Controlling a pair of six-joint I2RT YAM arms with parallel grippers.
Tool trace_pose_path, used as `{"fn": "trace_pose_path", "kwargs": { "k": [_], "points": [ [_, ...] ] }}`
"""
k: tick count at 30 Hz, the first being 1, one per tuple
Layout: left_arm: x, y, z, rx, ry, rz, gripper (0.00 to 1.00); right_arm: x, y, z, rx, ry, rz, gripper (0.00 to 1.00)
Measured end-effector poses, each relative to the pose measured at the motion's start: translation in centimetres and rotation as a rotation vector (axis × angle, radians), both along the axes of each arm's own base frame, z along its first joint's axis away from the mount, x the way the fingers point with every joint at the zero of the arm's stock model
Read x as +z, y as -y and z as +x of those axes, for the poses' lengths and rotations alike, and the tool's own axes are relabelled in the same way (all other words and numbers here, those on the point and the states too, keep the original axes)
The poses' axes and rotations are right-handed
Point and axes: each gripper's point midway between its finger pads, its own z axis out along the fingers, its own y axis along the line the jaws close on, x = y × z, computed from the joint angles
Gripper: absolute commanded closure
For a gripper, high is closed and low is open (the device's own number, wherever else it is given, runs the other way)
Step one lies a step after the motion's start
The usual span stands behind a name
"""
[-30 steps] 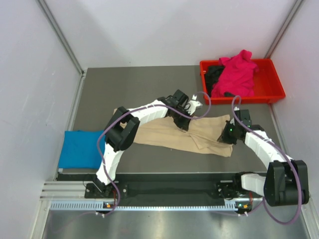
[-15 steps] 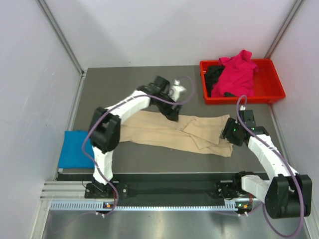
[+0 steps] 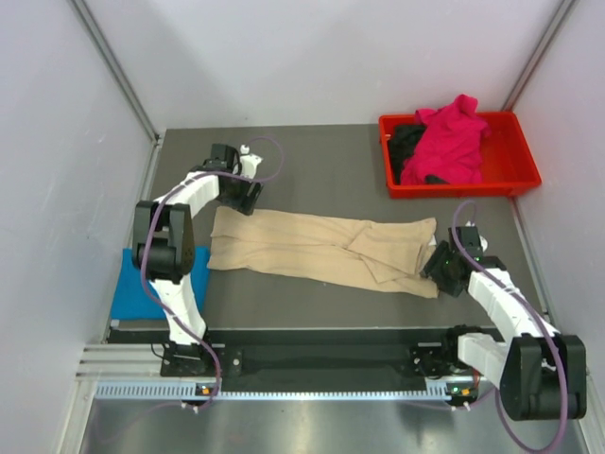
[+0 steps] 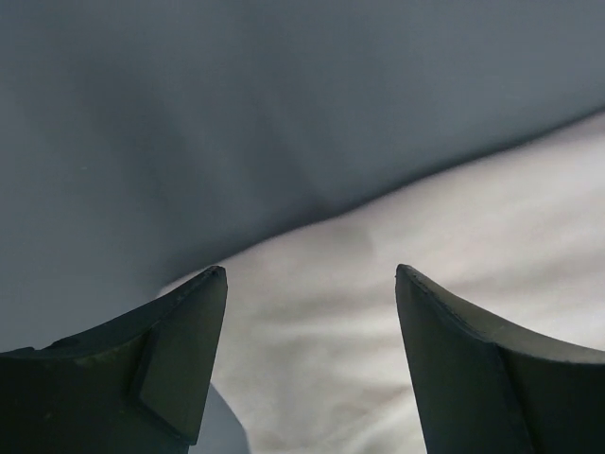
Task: Fold and stack the t-shirts
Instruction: Fold the tshirt
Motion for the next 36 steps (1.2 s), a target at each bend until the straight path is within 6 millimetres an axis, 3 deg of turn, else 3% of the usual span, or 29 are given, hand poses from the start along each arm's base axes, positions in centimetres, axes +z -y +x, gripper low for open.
{"fn": "trace_pose_path", "kwargs": {
  "k": [4,7,9,10,11,14,17,18,20,29,36],
  "points": [
    [-2.4,-2.1,1.0,0.036,-0.012,0.044,0.23,-0.9,0.1,0.3,-0.025,0.002,0.005,0.51],
    [-2.8,-2.2,1.2,0.028,-0.013,0.035,0.26,-0.9,0.0,1.3,-0.031,0.026,0.012,0.64],
    [-3.0,-2.0,1.0,0.010,-0.005,0.032,0.38,-1.0,-0.1,2.0,-0.030,0.044,0.020,0.71],
    [-3.1,-1.8,0.9,-0.002,-0.003,0.021,0.46,-1.1,-0.2,2.3,-0.029,0.051,0.024,0.76],
    [-3.2,-1.6,0.7,-0.013,0.001,0.014,0.61,-1.1,-0.3,2.5,-0.026,0.056,0.029,0.78],
    [-3.3,-0.6,-0.2,-0.071,0.013,-0.010,0.76,-1.2,-0.6,3.2,-0.011,0.068,0.042,0.84],
    [-3.4,0.1,-1.2,-0.147,0.041,-0.004,0.84,-1.2,-0.8,3.9,0.012,0.076,0.048,0.92],
    [-3.4,0.1,-1.7,-0.166,0.041,0.000,0.96,-1.2,-1.0,4.1,0.025,0.078,0.050,0.94],
    [-3.4,0.0,-3.1,-0.208,0.037,0.008,1.00,-1.2,-1.1,4.3,0.048,0.073,0.049,0.98],
    [-3.9,-1.1,-11.4,-0.411,-0.090,0.059,0.98,-1.0,-3.3,7.1,0.238,0.040,0.004,1.00],
    [-4.0,-2.1,-18.1,-0.552,-0.231,0.067,0.98,-0.8,-8.5,9.6,0.476,0.032,-0.047,1.00]
  ]
}}
